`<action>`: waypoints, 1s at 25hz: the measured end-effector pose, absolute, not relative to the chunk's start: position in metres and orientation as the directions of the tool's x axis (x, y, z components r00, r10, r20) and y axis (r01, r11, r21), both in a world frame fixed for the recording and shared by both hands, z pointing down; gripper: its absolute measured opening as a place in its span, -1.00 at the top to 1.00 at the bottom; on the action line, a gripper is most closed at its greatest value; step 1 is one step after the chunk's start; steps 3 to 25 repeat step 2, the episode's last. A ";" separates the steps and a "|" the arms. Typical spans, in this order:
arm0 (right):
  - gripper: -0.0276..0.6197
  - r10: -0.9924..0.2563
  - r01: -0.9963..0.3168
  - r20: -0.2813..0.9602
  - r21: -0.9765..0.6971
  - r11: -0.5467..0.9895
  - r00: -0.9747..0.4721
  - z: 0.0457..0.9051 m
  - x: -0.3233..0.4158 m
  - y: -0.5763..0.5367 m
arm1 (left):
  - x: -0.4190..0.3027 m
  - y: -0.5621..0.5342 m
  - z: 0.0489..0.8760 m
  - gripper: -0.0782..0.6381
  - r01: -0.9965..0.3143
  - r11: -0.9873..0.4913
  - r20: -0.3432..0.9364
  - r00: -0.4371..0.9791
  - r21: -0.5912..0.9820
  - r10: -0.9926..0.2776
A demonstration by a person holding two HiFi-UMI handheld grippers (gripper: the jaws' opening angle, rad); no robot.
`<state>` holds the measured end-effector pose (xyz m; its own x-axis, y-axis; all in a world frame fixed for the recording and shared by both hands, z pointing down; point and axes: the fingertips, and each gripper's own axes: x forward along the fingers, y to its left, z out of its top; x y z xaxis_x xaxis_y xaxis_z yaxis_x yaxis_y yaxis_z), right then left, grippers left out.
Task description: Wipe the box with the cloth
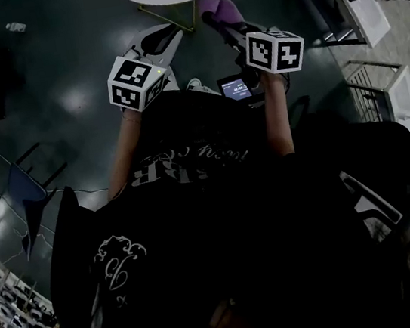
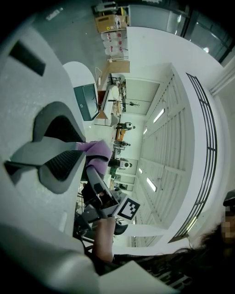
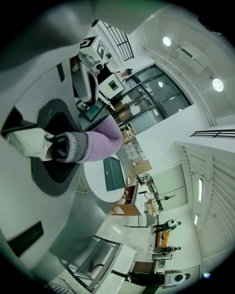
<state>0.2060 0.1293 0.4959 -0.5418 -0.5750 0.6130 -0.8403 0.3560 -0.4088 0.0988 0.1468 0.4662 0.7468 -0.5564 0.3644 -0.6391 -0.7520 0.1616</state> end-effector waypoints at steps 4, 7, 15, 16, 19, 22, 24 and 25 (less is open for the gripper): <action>0.61 -0.592 -0.849 0.609 -0.400 0.345 -0.528 0.495 0.217 0.128 | 0.100 0.146 0.468 0.64 -0.647 -0.745 0.363 0.742 0.164 -0.564; 0.61 -0.592 -0.849 0.609 -0.400 0.345 -0.528 0.495 0.217 0.128 | 0.100 0.146 0.468 0.64 -0.647 -0.745 0.363 0.742 0.164 -0.564; 0.61 -0.592 -0.849 0.609 -0.400 0.345 -0.528 0.495 0.217 0.128 | 0.100 0.146 0.468 0.64 -0.647 -0.745 0.363 0.742 0.164 -0.564; 0.61 -0.592 -0.849 0.609 -0.400 0.345 -0.528 0.495 0.217 0.128 | 0.100 0.146 0.468 0.64 -0.647 -0.745 0.363 0.742 0.164 -0.564; 0.61 -0.592 -0.849 0.609 -0.400 0.345 -0.528 0.495 0.217 0.128 | 0.100 0.146 0.468 0.64 -0.647 -0.745 0.363 0.742 0.164 -0.564; 0.61 -0.592 -0.849 0.609 -0.400 0.345 -0.528 0.495 0.217 0.128 | 0.100 0.146 0.468 0.64 -0.647 -0.745 0.363 0.742 0.164 -0.564; 0.61 -0.592 -0.849 0.609 -0.400 0.345 -0.528 0.495 0.217 0.128 | 0.100 0.146 0.468 0.64 -0.647 -0.745 0.363 0.742 0.164 -0.564; 0.61 -0.592 -0.849 0.609 -0.400 0.345 -0.528 0.495 0.217 0.128 | 0.100 0.146 0.468 0.64 -0.647 -0.745 0.363 0.742 0.164 -0.564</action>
